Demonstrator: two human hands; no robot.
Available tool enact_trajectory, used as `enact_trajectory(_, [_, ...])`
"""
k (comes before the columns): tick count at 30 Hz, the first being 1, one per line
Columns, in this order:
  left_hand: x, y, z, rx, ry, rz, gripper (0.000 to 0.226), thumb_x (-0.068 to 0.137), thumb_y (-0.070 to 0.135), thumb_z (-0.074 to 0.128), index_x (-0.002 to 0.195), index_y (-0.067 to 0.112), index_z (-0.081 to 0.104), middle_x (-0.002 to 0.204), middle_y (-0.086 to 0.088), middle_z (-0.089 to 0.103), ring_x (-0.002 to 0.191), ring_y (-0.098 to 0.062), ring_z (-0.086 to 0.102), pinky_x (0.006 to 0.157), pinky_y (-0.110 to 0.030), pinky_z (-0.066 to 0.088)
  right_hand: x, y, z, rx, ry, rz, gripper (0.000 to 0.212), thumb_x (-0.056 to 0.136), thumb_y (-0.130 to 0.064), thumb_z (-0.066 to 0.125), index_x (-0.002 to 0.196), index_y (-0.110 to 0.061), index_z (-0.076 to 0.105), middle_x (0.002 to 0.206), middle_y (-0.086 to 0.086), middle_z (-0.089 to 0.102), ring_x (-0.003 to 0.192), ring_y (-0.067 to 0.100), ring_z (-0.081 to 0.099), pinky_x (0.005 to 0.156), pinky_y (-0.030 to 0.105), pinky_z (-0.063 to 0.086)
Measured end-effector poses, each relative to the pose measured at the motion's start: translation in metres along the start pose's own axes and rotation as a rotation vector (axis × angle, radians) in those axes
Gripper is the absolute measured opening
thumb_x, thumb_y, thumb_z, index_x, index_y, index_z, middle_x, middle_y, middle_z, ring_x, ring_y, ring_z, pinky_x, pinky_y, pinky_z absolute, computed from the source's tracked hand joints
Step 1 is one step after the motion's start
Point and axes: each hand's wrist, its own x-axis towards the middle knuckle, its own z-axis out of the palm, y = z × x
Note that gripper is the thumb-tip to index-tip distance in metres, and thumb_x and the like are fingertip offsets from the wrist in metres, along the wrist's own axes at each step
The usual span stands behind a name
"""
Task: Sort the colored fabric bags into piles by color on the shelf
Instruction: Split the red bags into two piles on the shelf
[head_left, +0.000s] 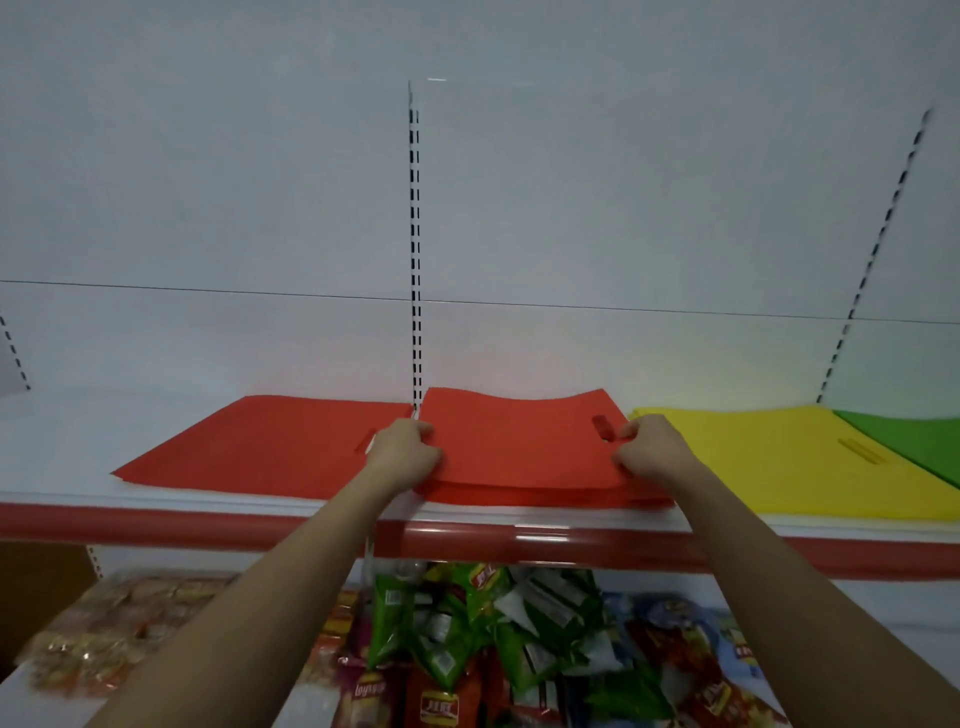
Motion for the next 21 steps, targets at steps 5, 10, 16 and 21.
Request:
enact_trajectory(5, [-0.001, 0.000, 0.027, 0.189, -0.024, -0.023, 0.054, 0.087, 0.028, 0.060, 0.141, 0.023, 0.052, 0.141, -0.011, 0.053, 0.135, -0.033, 0.037, 0.111, -0.040, 0.036, 0.007, 0.026, 0.007, -0.098, -0.004, 0.035, 0.021, 0.080, -0.006, 0.061, 0.096, 0.001, 0.071, 0.097, 0.021, 0.070, 0.093, 0.036, 0.066, 0.074, 0.034, 0.051])
enact_trajectory(10, [-0.001, 0.000, 0.030, 0.268, -0.002, 0.008, 0.053, 0.091, 0.030, 0.058, 0.143, 0.022, 0.048, 0.145, -0.008, 0.050, 0.138, -0.033, 0.030, 0.110, -0.042, 0.033, 0.010, 0.028, 0.010, -0.157, 0.005, 0.005, 0.024, 0.078, -0.007, 0.060, 0.100, -0.004, 0.071, 0.102, 0.018, 0.070, 0.097, 0.035, 0.065, 0.081, 0.035, 0.053])
enact_trajectory(16, [0.002, -0.002, 0.019, 0.416, 0.004, 0.076, 0.057, 0.094, 0.047, 0.055, 0.148, 0.035, 0.040, 0.156, -0.002, 0.032, 0.141, -0.033, 0.022, 0.112, -0.048, 0.031, 0.005, 0.022, 0.008, -0.245, 0.112, 0.058, 0.041, 0.090, -0.037, 0.059, 0.125, -0.016, 0.057, 0.132, 0.015, 0.046, 0.126, 0.036, 0.039, 0.096, 0.044, 0.041])
enact_trajectory(21, [0.010, -0.004, -0.008, 0.463, 0.081, 0.157, 0.055, 0.094, 0.056, 0.050, 0.145, 0.037, 0.045, 0.156, 0.002, 0.033, 0.142, -0.029, 0.021, 0.110, -0.049, 0.029, -0.001, -0.010, -0.005, -0.059, 0.281, -0.134, 0.030, 0.089, -0.023, 0.058, 0.117, -0.013, 0.059, 0.120, 0.015, 0.055, 0.111, 0.035, 0.055, 0.091, 0.042, 0.047])
